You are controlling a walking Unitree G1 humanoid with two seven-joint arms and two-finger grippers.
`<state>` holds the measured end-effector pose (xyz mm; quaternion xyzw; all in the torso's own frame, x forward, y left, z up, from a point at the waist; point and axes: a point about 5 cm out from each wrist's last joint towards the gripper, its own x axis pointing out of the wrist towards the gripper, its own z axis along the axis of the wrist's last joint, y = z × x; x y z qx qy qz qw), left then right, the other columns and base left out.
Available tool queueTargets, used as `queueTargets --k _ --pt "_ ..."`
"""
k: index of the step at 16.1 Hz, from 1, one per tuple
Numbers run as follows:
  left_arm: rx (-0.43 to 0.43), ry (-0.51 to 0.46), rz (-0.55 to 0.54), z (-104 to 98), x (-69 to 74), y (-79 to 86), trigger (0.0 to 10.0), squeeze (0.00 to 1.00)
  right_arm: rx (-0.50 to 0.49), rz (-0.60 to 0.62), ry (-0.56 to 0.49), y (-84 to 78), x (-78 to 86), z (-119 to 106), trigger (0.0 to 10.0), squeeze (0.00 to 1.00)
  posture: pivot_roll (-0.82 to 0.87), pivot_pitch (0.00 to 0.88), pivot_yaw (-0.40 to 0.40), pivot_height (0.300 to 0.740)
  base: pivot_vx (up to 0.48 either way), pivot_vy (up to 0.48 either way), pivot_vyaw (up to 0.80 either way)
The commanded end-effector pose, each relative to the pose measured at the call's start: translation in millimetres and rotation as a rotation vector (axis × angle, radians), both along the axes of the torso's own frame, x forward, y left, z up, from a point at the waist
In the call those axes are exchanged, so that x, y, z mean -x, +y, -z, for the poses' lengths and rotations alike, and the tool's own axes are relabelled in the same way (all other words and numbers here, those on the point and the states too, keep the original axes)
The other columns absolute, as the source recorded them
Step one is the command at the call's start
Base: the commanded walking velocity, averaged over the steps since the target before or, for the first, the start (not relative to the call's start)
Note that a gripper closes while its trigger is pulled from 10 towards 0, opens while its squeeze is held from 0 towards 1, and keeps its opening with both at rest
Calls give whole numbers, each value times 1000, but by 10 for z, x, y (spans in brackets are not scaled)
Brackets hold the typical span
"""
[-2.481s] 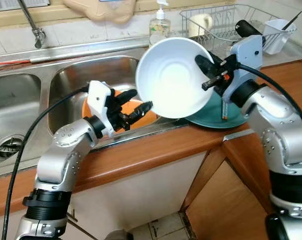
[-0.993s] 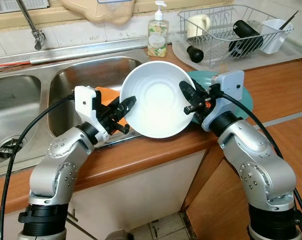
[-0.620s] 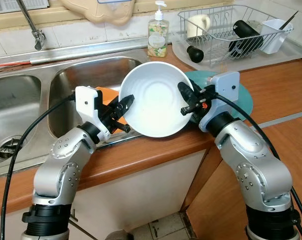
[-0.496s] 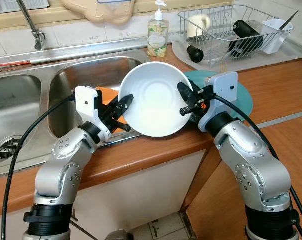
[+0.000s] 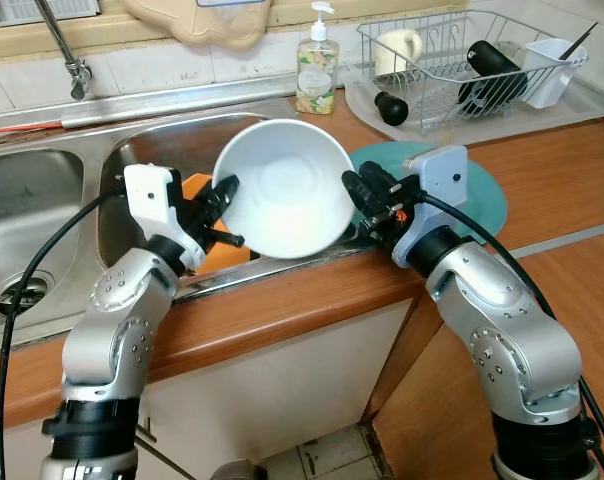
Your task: Kitchen organization
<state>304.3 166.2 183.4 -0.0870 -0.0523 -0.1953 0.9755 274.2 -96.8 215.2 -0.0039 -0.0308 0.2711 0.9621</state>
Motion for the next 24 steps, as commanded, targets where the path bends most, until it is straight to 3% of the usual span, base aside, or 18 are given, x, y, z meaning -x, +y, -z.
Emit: queueTargets --k 1,3,9,15,16,17,18,24 --pt "-31 -41 -63 -94 -67 81 0 0 24 -63 3 52 53 -13 10000 0 -58 0 58 740 0 0 0" --pt "-123 -11 -147 -66 -215 167 0 0 103 -135 19 74 112 40 10000 0 -60 0 58 740 0 0 0" --pt "-391 113 -201 136 -646 224 0 0 218 -228 70 71 201 149 10000 0 -84 0 62 740 0 0 0" --pt "-547 210 -147 384 -773 211 118 0 273 -253 108 72 251 233 10000 0 -100 0 70 740 0 0 0" --pt "-571 229 -125 437 -779 198 3255 0 283 -254 114 66 254 247 10000 0 -99 0 70 740 0 0 0" --pt "-586 235 -122 455 -778 197 4667 0 285 -254 115 64 256 251 10000 0 -99 0 70 740 0 0 0" --pt "-609 258 -107 508 -767 193 10000 0 289 -253 119 63 258 259 10000 0 -99 0 70 740 0 0 0" --pt "-654 314 -49 654 -733 181 10000 0 303 -237 124 59 237 280 10000 0 -96 0 64 740 0 0 0"
